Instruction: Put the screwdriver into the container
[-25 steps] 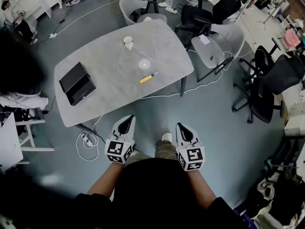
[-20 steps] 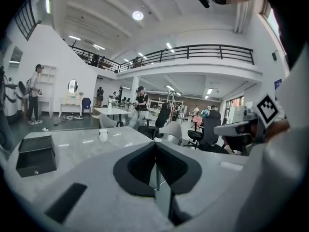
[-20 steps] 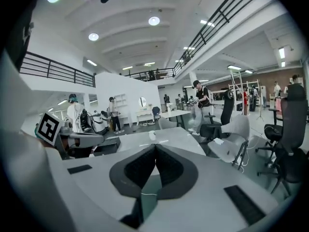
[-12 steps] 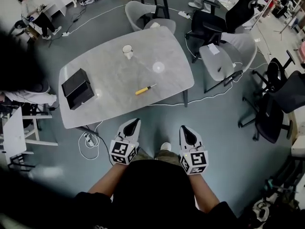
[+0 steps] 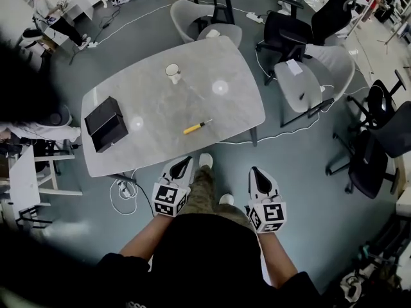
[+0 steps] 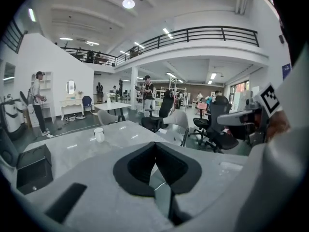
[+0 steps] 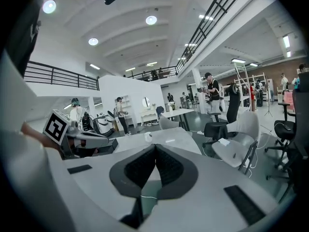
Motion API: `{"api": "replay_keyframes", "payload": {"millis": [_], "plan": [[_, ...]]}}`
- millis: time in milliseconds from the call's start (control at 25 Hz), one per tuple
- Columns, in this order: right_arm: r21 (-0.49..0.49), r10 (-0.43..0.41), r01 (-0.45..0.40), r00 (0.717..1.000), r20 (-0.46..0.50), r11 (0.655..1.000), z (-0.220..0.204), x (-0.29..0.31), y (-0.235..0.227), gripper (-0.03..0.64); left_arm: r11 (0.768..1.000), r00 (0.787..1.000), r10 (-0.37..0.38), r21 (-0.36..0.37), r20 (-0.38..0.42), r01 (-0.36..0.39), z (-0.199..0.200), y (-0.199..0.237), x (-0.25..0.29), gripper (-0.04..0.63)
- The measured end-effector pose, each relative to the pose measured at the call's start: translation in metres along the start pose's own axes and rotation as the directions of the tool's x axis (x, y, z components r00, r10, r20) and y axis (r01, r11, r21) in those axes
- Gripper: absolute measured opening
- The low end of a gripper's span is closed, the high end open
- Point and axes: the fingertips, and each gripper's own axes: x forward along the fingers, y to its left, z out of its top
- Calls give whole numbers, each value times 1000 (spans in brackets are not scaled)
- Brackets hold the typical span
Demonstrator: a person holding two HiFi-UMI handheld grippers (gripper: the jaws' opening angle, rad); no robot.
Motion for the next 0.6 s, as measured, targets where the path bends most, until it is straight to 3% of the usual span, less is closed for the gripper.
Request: {"api": "replay_keyframes", "payload": {"millis": [360,600], "plan": [[74,-90,92,995,-30,993,18,63,-31,11,988,981,-97,102,-171,115,-34,43,96,17],[131,-123,136,987,-103,982,9,107,-29,11,982,935,-124,95,-332,163,-91,88,149,18]]}}
